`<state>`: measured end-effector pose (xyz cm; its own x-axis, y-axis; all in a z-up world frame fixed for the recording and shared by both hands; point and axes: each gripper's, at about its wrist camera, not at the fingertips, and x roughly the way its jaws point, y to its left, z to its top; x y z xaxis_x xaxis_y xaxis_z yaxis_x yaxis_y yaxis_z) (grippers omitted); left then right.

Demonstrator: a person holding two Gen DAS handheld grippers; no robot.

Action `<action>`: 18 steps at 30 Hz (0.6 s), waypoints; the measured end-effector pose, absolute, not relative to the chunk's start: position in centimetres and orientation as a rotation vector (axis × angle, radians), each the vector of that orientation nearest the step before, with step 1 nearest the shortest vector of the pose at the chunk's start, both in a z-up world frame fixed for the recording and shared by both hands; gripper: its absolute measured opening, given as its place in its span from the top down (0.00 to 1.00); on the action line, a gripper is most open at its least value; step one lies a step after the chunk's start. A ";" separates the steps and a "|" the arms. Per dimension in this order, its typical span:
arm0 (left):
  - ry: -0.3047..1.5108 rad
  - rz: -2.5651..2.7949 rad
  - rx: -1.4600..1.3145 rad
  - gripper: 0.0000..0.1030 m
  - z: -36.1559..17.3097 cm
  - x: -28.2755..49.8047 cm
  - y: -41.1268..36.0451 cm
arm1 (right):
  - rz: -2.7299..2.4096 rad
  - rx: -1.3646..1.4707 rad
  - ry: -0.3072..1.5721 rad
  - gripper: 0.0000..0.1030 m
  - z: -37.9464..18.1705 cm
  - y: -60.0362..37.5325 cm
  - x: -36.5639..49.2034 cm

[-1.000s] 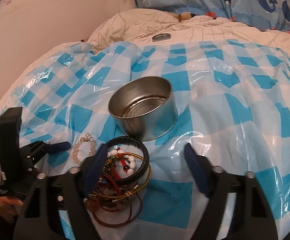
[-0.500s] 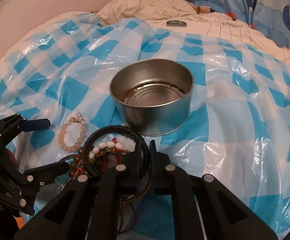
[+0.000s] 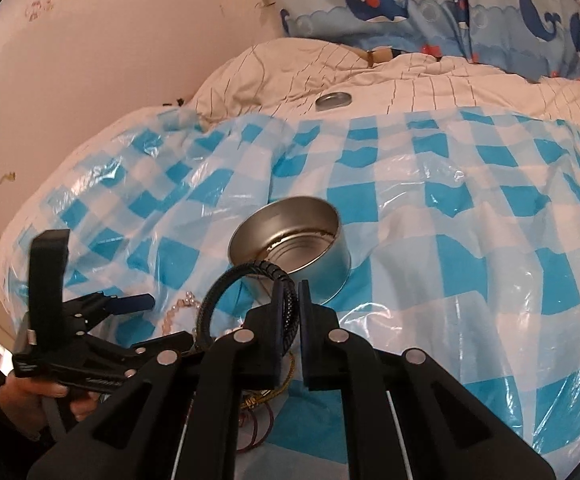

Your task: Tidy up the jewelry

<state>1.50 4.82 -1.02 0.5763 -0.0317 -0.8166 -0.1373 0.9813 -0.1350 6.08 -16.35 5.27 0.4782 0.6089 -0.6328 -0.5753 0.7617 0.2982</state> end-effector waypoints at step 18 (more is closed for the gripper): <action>1.010 0.108 -0.220 0.06 -2.4 2.8 5.5 | 0.737 0.087 0.777 0.92 5.6 -16.9 6.0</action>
